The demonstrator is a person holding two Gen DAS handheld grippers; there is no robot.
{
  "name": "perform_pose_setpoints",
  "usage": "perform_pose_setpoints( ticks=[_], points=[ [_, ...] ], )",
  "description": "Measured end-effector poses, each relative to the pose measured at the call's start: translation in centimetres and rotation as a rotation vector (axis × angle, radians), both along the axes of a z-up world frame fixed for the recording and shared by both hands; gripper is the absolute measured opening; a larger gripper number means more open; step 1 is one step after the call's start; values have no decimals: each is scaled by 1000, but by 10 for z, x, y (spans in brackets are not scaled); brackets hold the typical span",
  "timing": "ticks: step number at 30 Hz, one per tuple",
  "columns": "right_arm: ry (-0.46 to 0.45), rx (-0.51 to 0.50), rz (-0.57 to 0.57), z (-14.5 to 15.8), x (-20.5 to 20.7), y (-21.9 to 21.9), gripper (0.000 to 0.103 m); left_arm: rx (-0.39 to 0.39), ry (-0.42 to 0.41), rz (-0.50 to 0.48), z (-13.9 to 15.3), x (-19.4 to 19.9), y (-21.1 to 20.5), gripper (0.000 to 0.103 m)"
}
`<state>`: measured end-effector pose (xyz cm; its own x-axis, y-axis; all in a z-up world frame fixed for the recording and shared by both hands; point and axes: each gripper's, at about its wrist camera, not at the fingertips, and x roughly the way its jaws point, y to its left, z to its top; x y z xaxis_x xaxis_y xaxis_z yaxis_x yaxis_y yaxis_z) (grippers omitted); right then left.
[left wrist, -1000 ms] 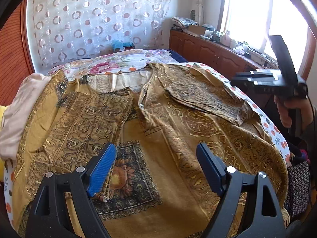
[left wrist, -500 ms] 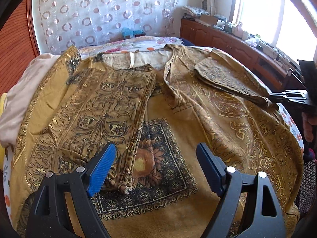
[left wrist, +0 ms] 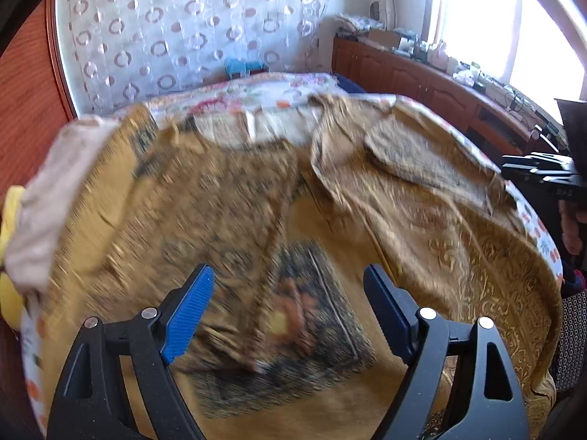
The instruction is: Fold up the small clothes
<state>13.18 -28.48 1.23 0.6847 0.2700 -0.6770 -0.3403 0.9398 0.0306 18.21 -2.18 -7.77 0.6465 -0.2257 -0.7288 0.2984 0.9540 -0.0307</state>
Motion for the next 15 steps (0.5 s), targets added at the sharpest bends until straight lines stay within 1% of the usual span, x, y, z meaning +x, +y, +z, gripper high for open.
perform_pose_setpoints(
  ticks=[1, 3, 7, 9, 11, 15],
  points=[
    [-8, -7, 2, 2, 6, 3, 49, 0, -12, 0, 5, 1, 4, 84],
    [-21, -17, 5, 3, 15, 9, 49, 8, -41, 8, 21, 9, 20, 84],
    [-29, -34, -1, 2, 42, 17, 49, 38, -53, 44, 35, 31, 51, 84],
    [-27, -37, -5, -1, 54, 19, 49, 44, -44, 64, 37, 44, 66, 84],
    [-20, -33, -8, -3, 65, 20, 49, 32, -27, 74, 36, 55, 75, 84],
    [-8, -40, -7, -5, 84, 24, 49, 25, 7, 93, 31, 80, 93, 81]
  ],
)
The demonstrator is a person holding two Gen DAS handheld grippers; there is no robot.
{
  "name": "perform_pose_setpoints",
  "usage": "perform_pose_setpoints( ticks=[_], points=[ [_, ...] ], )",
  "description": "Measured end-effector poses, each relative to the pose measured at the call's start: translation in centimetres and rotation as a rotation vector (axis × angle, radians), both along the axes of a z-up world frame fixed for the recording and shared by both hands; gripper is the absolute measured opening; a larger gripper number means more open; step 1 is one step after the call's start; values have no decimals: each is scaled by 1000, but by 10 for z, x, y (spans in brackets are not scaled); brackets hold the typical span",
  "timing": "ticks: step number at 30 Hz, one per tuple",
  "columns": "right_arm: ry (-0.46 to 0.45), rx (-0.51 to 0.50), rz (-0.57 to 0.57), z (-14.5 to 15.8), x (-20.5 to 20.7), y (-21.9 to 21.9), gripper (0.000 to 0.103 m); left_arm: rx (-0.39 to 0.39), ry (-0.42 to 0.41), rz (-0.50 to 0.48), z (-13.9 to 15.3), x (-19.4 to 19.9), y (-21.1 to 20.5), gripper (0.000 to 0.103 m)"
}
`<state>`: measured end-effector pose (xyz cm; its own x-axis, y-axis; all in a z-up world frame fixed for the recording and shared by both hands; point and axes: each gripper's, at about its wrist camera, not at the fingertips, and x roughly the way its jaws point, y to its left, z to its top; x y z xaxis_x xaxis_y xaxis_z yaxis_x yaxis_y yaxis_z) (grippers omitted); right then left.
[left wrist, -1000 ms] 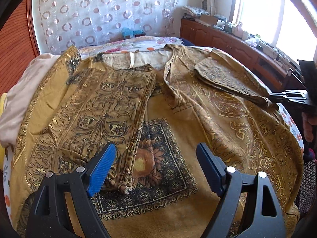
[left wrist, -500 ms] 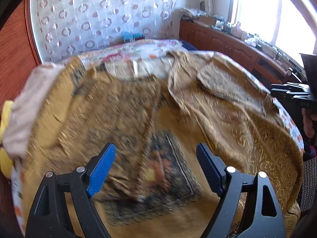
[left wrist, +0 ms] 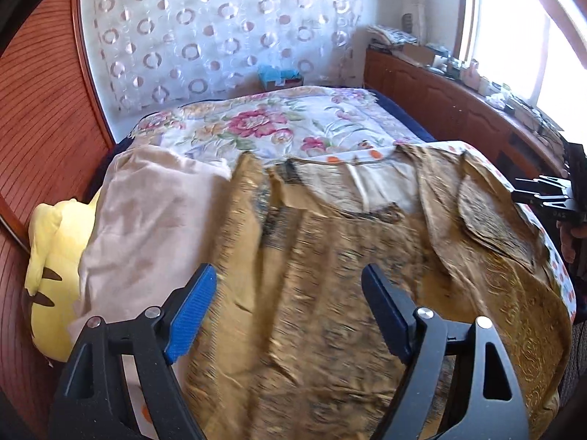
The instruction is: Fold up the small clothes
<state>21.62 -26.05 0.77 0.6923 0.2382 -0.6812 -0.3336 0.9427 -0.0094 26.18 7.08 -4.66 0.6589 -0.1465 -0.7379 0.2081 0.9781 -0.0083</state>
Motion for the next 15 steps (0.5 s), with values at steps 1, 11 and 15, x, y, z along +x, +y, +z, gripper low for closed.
perform_pose_setpoints(
  ticks=[1, 11, 15],
  points=[
    [3, -3, 0, 0, 5, 1, 49, 2, 5, 1, -1, 4, 2, 80],
    [44, -34, -13, -12, 58, 8, 55, 46, 52, -24, -14, 53, 6, 76],
    [55, -43, -24, -15, 77, 9, 56, 75, 63, -44, -20, 64, 3, 71]
  ],
)
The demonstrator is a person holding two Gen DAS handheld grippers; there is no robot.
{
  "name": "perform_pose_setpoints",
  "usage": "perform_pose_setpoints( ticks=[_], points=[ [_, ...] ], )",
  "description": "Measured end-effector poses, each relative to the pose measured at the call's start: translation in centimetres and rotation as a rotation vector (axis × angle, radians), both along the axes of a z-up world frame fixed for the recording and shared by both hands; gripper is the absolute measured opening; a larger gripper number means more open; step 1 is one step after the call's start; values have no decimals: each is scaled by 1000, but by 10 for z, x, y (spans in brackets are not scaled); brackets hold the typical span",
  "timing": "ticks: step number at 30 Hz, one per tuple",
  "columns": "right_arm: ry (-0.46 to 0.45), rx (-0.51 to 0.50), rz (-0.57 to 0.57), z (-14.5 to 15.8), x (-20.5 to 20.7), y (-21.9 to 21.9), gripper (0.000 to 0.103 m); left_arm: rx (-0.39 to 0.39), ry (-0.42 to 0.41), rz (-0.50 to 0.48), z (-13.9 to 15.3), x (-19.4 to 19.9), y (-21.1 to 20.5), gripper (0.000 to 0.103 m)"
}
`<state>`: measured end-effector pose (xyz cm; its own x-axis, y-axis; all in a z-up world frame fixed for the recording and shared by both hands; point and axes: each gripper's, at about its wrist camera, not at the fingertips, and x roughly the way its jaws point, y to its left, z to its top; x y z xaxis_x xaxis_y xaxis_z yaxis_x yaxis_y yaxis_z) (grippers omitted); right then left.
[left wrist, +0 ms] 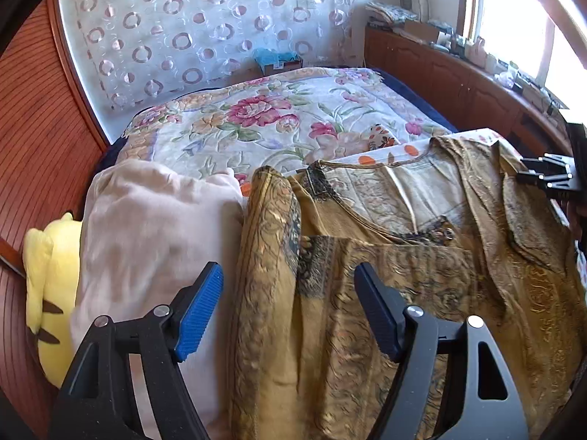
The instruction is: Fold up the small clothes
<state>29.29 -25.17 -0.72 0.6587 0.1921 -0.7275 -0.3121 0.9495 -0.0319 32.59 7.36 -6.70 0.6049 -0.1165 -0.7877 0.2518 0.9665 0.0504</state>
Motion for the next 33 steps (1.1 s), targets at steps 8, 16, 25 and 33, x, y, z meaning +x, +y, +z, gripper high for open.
perform_pose_setpoints(
  ticks=[8, 16, 25, 33],
  points=[
    [16, 7, -2, -7, 25, 0, 59, 38, 16, -40, -6, 14, -4, 59],
    [18, 18, 8, -8, 35, 1, 59, 54, 33, -42, -6, 21, 2, 13],
    [35, 34, -6, -7, 39, 1, 59, -34, -51, -8, 29, 7, 21, 6],
    [34, 97, -18, 3, 36, -2, 4, -69, -81, -3, 45, -3, 29, 5]
  ],
)
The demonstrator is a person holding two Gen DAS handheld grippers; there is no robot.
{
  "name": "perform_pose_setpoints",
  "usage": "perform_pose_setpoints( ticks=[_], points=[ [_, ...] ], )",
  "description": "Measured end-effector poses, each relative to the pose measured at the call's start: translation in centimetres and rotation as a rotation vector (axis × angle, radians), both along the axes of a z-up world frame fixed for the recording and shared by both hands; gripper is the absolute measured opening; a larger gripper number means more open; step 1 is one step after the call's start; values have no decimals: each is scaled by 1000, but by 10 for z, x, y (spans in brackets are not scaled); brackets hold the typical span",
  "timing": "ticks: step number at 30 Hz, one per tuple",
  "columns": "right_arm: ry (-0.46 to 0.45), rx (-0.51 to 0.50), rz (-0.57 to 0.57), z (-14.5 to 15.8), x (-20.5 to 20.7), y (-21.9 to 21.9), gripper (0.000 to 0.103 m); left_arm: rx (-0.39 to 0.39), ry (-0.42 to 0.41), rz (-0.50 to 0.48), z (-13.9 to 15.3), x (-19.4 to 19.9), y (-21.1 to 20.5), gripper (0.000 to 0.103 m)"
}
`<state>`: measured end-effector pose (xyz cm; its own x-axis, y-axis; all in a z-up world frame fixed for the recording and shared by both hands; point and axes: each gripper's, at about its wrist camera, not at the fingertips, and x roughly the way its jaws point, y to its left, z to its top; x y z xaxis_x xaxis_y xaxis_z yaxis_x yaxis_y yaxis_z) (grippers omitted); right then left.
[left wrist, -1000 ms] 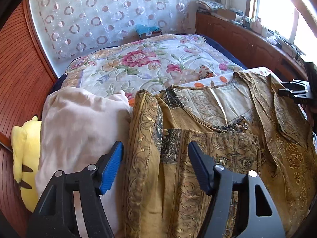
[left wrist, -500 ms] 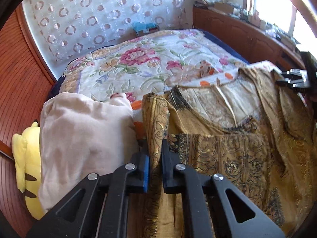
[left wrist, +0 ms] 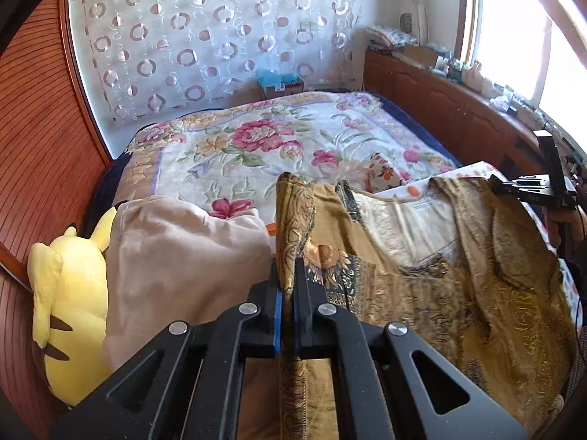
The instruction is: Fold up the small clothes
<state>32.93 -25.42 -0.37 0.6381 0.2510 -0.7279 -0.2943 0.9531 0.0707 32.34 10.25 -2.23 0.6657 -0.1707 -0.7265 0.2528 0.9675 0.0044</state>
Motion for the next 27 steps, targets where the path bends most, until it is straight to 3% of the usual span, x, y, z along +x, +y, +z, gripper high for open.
perform_pose_setpoints(
  ticks=[12, 27],
  points=[
    [-186, 30, 41, 41, -95, -2, 3, -50, -94, -41, 33, -65, -5, 5],
    [-279, -18, 74, 41, -232, -7, 3, -99, -165, -48, 35, -177, 4, 5]
  ],
)
